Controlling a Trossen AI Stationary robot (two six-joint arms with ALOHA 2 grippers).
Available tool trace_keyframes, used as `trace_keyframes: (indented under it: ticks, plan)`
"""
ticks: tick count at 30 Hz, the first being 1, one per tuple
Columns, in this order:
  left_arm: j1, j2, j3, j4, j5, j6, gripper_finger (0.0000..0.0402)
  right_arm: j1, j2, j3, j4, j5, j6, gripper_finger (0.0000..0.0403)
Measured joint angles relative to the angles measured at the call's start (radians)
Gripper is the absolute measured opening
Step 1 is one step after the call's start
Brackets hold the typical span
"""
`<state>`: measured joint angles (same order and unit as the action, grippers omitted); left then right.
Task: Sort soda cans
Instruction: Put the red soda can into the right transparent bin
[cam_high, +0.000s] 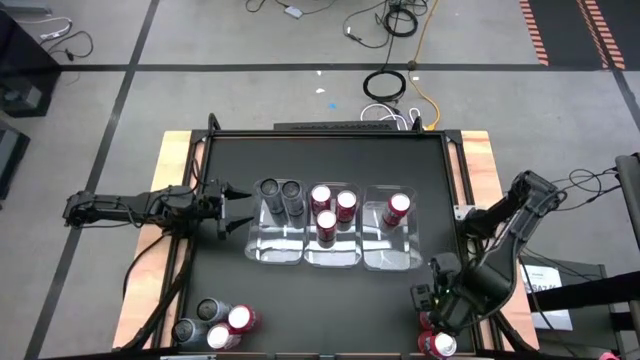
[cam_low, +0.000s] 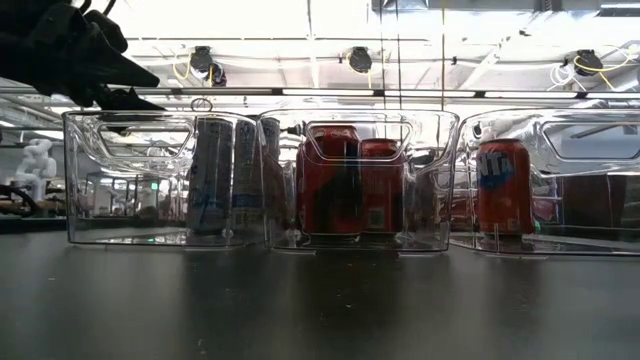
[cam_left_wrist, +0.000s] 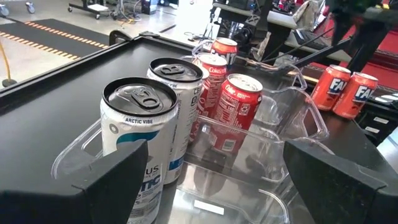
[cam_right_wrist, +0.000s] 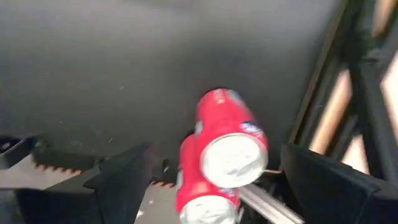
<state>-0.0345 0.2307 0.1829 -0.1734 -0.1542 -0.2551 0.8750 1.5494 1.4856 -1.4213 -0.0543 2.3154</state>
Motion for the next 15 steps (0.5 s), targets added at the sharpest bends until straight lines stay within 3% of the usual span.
trace_keyframes:
  ticks: [15]
  plan:
    - [0.000, 0.000, 0.000, 0.000, 0.000, 0.000, 0.0382, 0.057, 0.000, -0.167, 0.234, -0.005, 0.000, 0.0343]
